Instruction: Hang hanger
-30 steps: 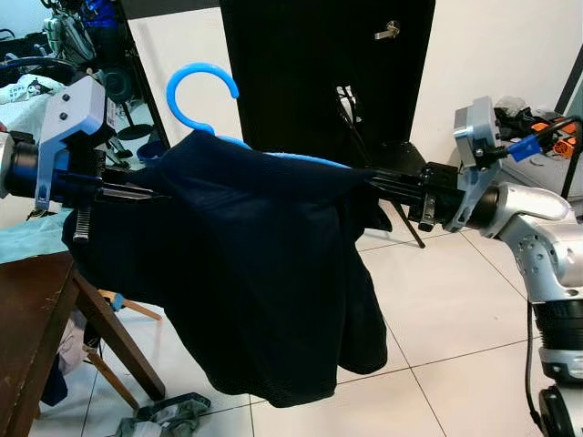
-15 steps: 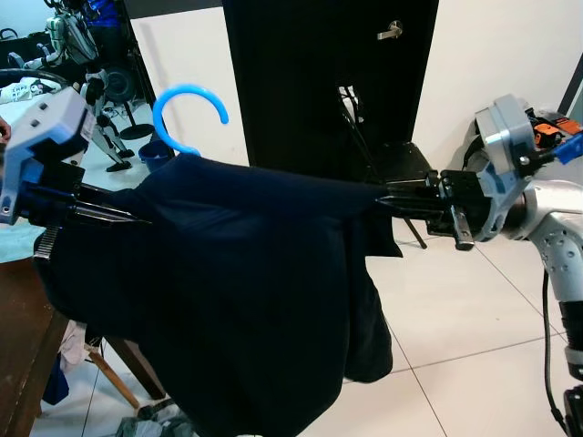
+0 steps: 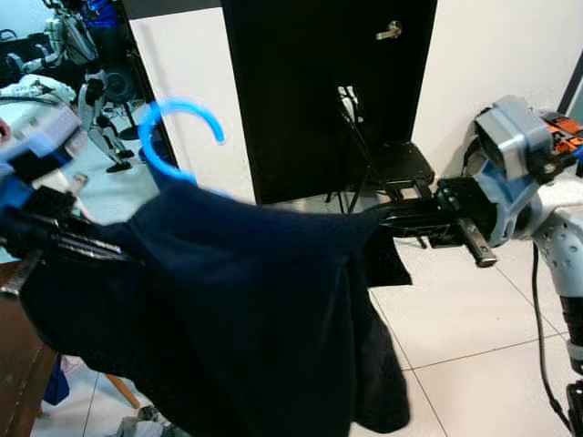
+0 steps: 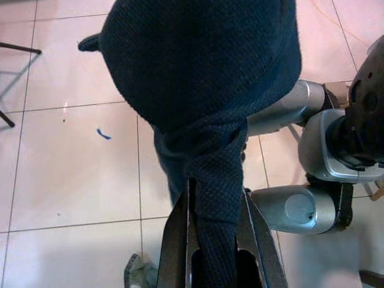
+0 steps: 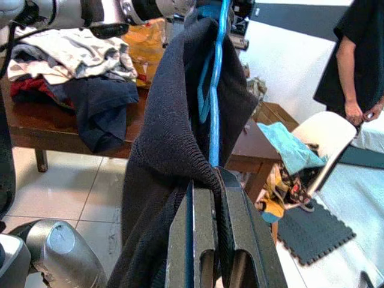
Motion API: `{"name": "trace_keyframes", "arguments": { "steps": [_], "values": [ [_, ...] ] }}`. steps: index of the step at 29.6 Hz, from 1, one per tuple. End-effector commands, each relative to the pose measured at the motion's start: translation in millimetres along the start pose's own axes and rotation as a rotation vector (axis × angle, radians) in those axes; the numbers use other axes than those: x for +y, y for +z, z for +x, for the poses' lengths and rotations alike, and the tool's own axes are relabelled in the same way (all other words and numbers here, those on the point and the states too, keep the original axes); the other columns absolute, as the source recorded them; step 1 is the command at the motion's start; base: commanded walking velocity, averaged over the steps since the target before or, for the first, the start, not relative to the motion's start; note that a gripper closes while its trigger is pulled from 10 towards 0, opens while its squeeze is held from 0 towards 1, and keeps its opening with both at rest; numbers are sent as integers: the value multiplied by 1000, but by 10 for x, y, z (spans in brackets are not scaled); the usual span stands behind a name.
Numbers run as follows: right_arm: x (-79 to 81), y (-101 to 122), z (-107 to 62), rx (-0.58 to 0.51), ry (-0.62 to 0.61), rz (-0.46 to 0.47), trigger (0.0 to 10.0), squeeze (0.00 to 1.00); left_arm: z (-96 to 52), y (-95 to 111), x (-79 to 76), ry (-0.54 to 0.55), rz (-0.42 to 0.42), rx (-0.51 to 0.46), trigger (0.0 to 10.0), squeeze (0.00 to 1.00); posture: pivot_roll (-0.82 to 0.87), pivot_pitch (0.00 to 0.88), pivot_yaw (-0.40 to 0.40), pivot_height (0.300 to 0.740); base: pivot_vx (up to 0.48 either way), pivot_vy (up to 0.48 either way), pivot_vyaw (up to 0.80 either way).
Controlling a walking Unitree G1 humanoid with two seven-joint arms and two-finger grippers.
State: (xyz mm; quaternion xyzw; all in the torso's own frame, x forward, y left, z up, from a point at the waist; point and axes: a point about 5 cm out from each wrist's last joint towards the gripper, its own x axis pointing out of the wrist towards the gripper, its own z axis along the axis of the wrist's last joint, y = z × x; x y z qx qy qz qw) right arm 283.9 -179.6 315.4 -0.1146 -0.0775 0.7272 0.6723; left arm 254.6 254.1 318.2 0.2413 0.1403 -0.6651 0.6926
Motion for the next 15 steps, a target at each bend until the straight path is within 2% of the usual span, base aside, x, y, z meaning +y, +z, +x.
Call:
{"name": "trace_keyframes", "arguments": {
  "steps": [1, 3, 9, 12, 14, 15],
  "values": [
    [8, 135, 94, -23, 74, -45, 0, 0, -10, -17, -32, -16, 3, 65, 0, 0, 9, 0, 103, 740, 0, 0, 0],
    [-7, 274, 128, -49, 145, -80, 0, 0, 54, -120, 10, -17, 10, 121, 0, 0, 4, 0, 99, 740, 0, 0, 0],
    [-11, 331, 120, -37, 177, -91, 0, 0, 49, -183, 26, -5, 1, 144, 0, 0, 2, 0, 98, 740, 0, 0, 0],
    [-5, 312, 61, 29, 168, -86, 0, 0, -60, -132, -48, -8, -30, 113, 0, 0, 6, 0, 95, 740, 0, 0, 0],
    [5, 306, 29, 70, 165, -89, 0, 0, -74, -31, -148, -56, -43, 63, 0, 0, 8, 0, 93, 740, 0, 0, 0],
    [5, 306, 29, 70, 165, -89, 0, 0, -74, -31, -148, -56, -43, 63, 0, 0, 8, 0, 93, 740, 0, 0, 0]
  ]
}}
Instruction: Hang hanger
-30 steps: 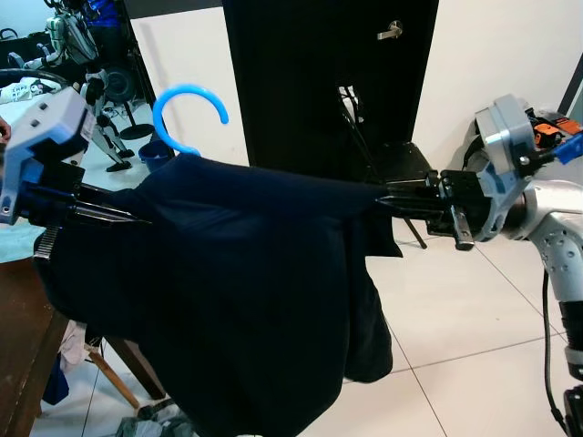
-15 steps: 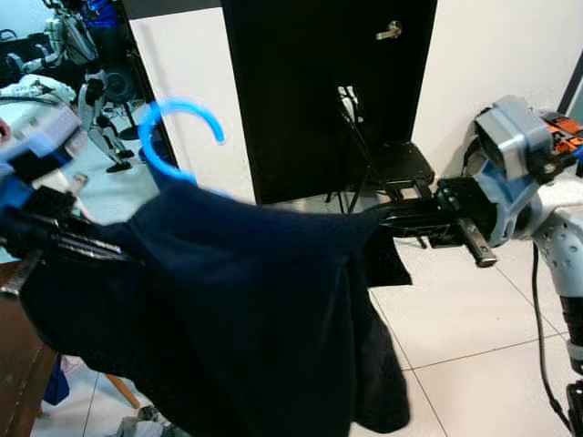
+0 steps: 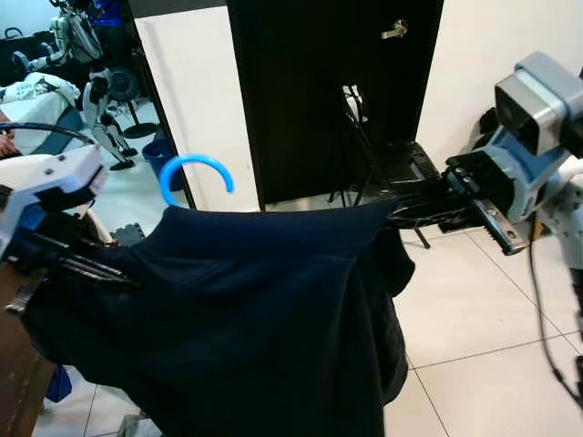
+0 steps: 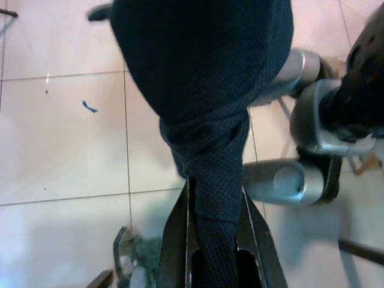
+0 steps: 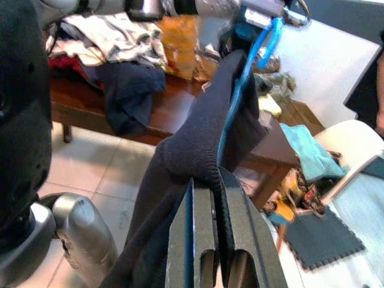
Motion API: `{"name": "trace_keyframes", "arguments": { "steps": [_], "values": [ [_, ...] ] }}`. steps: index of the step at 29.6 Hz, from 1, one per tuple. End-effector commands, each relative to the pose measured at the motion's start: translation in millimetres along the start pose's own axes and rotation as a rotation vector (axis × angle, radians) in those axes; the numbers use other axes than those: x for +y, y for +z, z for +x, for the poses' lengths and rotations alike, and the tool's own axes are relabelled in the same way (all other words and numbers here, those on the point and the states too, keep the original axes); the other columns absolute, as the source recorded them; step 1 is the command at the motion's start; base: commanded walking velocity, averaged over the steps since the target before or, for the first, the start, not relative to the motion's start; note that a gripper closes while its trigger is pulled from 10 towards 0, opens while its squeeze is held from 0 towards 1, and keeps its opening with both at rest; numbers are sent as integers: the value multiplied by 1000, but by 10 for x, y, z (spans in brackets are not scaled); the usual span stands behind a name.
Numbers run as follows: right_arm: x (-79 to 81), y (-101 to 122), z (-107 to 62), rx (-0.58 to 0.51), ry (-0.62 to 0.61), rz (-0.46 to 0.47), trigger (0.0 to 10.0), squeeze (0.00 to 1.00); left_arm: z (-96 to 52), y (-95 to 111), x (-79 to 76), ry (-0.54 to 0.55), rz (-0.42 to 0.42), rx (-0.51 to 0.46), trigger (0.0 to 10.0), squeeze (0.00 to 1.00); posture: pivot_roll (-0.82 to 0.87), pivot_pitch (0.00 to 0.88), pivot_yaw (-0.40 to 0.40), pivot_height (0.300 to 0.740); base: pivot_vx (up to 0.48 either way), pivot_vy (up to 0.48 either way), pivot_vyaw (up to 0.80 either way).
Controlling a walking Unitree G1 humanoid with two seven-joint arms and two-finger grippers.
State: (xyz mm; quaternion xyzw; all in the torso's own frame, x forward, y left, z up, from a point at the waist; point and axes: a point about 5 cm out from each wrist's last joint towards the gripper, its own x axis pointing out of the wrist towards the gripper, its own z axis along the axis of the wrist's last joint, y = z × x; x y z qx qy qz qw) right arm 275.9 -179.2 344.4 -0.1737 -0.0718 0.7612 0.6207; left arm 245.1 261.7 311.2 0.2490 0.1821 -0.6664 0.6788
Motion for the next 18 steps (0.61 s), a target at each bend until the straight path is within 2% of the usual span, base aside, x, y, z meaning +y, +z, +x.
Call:
{"name": "trace_keyframes", "arguments": {
  "steps": [1, 4, 5, 8, 9, 13, 18],
  "values": [
    [1, 8, 38, -8, 33, -13, 0, 0, -41, 51, -48, -18, -4, -8, 0, 0, 8, 0, 93, 740, 0, 0, 0],
    [-9, 35, 47, 9, 47, -19, 0, 0, 27, 150, -150, -100, -5, -56, 0, 0, 6, 0, 92, 740, 0, 0, 0],
    [-13, 37, 61, 33, 62, -17, 0, 0, 31, 263, -177, -129, 8, -121, 0, 0, 5, 0, 85, 740, 0, 0, 0],
    [-16, 31, 66, 57, 71, -13, 0, 0, 19, 356, -196, -148, 22, -170, 0, 0, 2, 0, 82, 740, 0, 0, 0],
    [-15, 3, 52, 96, 72, -2, 0, 0, -22, 450, -213, -153, 35, -211, 314, 0, 3, 0, 80, 740, 0, 0, 0],
    [-13, -46, 10, 167, 66, 6, 0, 0, -67, 591, -253, -182, 26, -266, 902, 0, 10, 0, 77, 740, 0, 0, 0],
    [-33, 14, 69, 134, 99, -21, 0, 0, 27, 571, -279, -236, 7, -245, 1020, 0, 11, 0, 77, 740, 0, 0, 0]
  ]
}}
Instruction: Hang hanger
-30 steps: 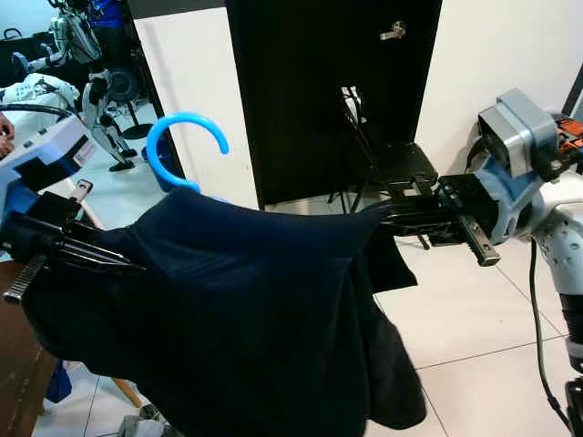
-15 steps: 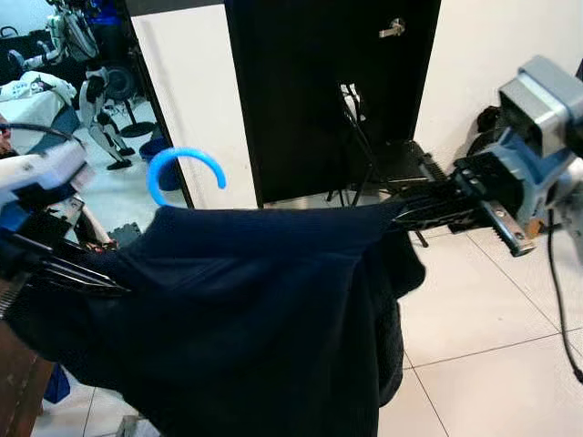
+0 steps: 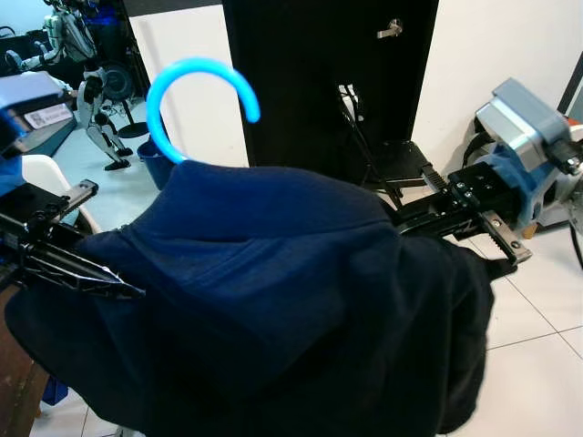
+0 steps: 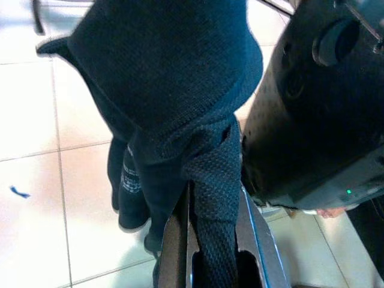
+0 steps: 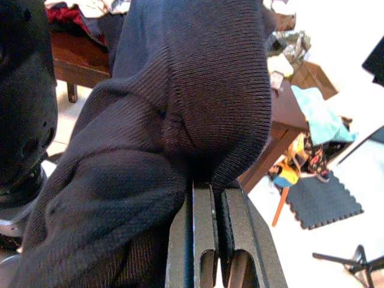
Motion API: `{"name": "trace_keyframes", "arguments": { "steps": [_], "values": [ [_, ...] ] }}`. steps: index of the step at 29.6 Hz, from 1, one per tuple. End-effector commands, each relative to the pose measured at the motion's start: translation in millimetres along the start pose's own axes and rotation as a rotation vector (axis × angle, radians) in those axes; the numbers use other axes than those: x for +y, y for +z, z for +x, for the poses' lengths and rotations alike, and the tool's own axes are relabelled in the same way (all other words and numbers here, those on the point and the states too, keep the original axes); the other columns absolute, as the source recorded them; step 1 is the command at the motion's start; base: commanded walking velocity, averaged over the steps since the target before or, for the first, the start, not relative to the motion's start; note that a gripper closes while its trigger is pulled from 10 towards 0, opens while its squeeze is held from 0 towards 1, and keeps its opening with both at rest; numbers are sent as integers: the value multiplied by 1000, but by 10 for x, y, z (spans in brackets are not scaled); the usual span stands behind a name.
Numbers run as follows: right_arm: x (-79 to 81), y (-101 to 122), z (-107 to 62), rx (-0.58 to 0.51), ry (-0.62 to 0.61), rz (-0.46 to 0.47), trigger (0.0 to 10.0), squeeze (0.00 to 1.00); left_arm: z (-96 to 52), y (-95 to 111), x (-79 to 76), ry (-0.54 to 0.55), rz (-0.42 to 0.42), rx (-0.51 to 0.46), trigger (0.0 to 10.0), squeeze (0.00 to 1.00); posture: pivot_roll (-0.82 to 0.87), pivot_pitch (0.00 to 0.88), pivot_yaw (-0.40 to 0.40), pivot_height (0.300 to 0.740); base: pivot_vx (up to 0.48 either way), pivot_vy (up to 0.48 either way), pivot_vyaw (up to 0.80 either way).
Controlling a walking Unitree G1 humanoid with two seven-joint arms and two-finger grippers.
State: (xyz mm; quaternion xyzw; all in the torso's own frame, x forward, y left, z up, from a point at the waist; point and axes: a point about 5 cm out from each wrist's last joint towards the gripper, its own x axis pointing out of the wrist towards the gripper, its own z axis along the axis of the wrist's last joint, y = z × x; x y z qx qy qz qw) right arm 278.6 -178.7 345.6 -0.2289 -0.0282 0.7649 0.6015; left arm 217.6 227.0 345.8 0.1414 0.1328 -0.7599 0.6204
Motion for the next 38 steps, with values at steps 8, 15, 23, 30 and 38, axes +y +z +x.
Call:
{"name": "trace_keyframes", "arguments": {
  "steps": [8, 15, 23, 30, 38],
  "values": [
    [-143, 451, 271, -182, 159, -149, 0, 0, 143, -515, 145, -39, 16, 324, 0, 0, -8, 0, 80, 740, 0, 0, 0],
    [-242, 587, 306, -220, 165, -205, 0, 0, 112, -770, 235, -23, 22, 458, 0, 0, -4, 0, 75, 740, 0, 0, 0],
    [-206, 561, 716, -341, 329, -195, 0, 0, 399, -519, 594, 29, 249, 161, 0, 0, -2, 0, 69, 740, 0, 0, 0],
    [-174, 345, 889, -267, 352, -163, 0, 0, 420, -329, 651, 97, 304, 12, 0, 0, -9, 0, 66, 740, 0, 0, 0],
    [-230, -20, 761, -75, 184, -125, 3412, 0, 166, -400, 599, 190, 285, 44, 0, 0, -9, 0, 62, 740, 0, 0, 0]
  ]
}}
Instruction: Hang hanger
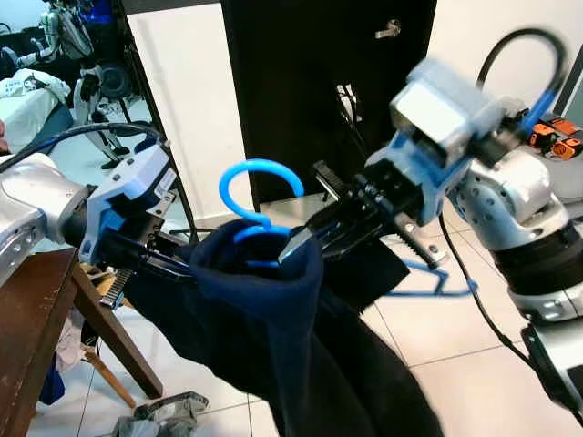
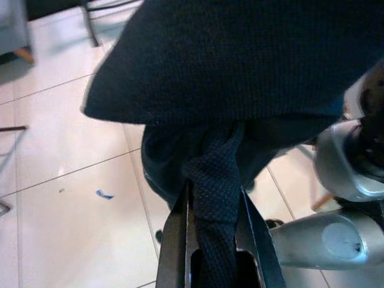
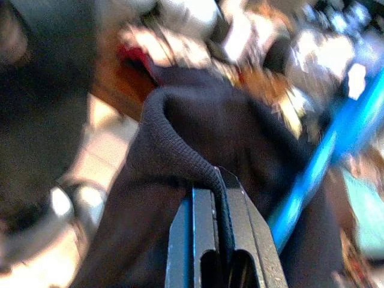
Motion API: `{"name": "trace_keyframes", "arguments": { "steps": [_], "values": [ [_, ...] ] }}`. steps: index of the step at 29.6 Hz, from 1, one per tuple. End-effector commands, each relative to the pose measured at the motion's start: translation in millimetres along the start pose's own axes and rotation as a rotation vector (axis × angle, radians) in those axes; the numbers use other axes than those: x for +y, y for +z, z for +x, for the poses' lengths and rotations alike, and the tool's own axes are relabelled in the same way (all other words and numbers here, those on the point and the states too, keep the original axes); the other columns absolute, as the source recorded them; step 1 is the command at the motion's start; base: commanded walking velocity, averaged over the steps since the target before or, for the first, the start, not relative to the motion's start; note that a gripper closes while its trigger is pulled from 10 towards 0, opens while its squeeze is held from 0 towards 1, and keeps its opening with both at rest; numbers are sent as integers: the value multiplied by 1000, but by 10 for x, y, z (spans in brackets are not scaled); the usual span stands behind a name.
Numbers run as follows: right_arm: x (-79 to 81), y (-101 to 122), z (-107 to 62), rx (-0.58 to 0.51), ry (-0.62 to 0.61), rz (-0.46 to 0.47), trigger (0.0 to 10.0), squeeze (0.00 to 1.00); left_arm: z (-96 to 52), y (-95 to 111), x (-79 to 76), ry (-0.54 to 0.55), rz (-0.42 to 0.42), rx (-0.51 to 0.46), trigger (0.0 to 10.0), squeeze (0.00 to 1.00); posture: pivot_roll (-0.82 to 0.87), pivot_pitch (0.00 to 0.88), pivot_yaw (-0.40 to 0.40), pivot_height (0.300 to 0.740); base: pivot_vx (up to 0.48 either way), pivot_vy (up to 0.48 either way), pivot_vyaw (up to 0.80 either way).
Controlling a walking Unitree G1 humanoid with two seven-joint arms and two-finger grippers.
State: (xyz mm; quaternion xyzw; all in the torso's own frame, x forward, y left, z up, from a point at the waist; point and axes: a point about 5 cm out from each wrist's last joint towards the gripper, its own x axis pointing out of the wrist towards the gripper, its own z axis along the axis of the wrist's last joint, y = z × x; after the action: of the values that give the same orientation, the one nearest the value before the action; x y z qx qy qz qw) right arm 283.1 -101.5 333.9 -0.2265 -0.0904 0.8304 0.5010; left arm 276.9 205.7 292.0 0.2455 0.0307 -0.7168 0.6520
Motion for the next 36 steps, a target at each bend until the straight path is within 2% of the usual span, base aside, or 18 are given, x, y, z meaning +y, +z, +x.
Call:
{"name": "trace_keyframes", "arguments": {
  "steps": [1, 4, 5, 6, 9, 10, 17, 19, 20, 22, 25, 26, 27, 28, 30, 31, 34, 36],
  "values": [
    [8, -132, -50, 71, -54, 28, 4196, 0, -170, 21, -24, 44, 10, 20, 0, 0, -6, 0, 59, 740, 0, 0, 0],
    [11, -167, -128, 88, -124, 43, 4275, 0, -193, -47, -69, 50, -10, 41, 0, 0, -4, 0, 57, 740, 0, 0, 0],
    [-5, -172, -174, 91, -176, 55, 8431, 0, -187, -108, -93, 55, -19, 65, 0, 0, -4, 0, 58, 740, 0, 0, 0],
    [-17, -177, -205, 94, -211, 62, 10000, 945, -183, -148, -110, 59, -26, 81, 0, 0, -4, 0, 58, 740, 0, 0, 0],
    [-17, -177, -205, 94, -211, 62, 10000, 945, -183, -148, -110, 59, -26, 81, 0, 0, -4, 0, 58, 740, 0, 0, 0],
    [-47, -358, -238, 114, -342, 151, 10000, 1000, -132, -400, -131, 137, -68, 166, 235, 0, -9, 0, 59, 740, 0, 0, 0],
    [-16, -1019, -219, 139, -664, 366, 10000, 1000, 75, -916, -174, 397, -230, 217, 627, 0, -9, 0, 66, 740, 0, 0, 0],
    [101, -1498, -320, 149, -945, 557, 10000, 1000, 225, -1290, -287, 630, -394, 177, 3412, 0, -13, 0, 67, 740, 0, 0, 0],
    [101, -1498, -320, 149, -945, 557, 10000, 1000, 225, -1290, -287, 630, -394, 177, 3412, 0, -13, 0, 67, 740, 0, 0, 0],
    [295, -1849, -427, 178, -1150, 706, 10000, 1000, 360, -1532, -436, 802, -521, 138, 5608, 0, -12, 0, 61, 740, 0, 0, 0],
    [394, -1985, -484, 193, -1243, 771, 10000, 1000, 427, -1599, -504, 871, -570, 105, 4941, 0, -8, 0, 54, 740, 0, 0, 0],
    [530, -2130, -521, 204, -1326, 837, 10000, 1000, 497, -1675, -583, 947, -617, 77, 6706, 0, -4, 0, 37, 740, 0, 0, 0],
    [625, -2226, -535, 215, -1384, 882, 10000, 1000, 548, -1727, -640, 1004, -646, 64, 6706, 0, -2, 0, 31, 740, 0, 0, 0],
    [818, -2390, -520, 259, -1446, 954, 10000, 290, 588, -1832, -737, 1113, -724, 40, 10000, 0, 11, 0, 9, 740, 0, 0, 0],
    [949, -2488, -501, 293, -1480, 998, 10000, 290, 609, -1903, -805, 1185, -778, 30, 10000, 0, 11, 0, 9, 740, 0, 0, 0],
    [1108, -2599, -456, 314, -1520, 1050, 10000, 0, 649, -1977, -898, 1267, -835, 20, 10000, 0, 27, 0, -11, 740, 0, 0, 0],
    [1308, -2709, -375, 361, -1529, 1086, 10000, 0, 704, -2074, -1037, 1352, -876, 44, 10000, 0, 38, 0, -25, 740, 0, 0, 0],
    [1778, -2894, -201, 462, -1551, 1139, 10000, 0, 856, -2259, -1398, 1495, -934, 169, 10000, 0, 49, 0, -32, 740, 0, 0, 0]
  ]
}}
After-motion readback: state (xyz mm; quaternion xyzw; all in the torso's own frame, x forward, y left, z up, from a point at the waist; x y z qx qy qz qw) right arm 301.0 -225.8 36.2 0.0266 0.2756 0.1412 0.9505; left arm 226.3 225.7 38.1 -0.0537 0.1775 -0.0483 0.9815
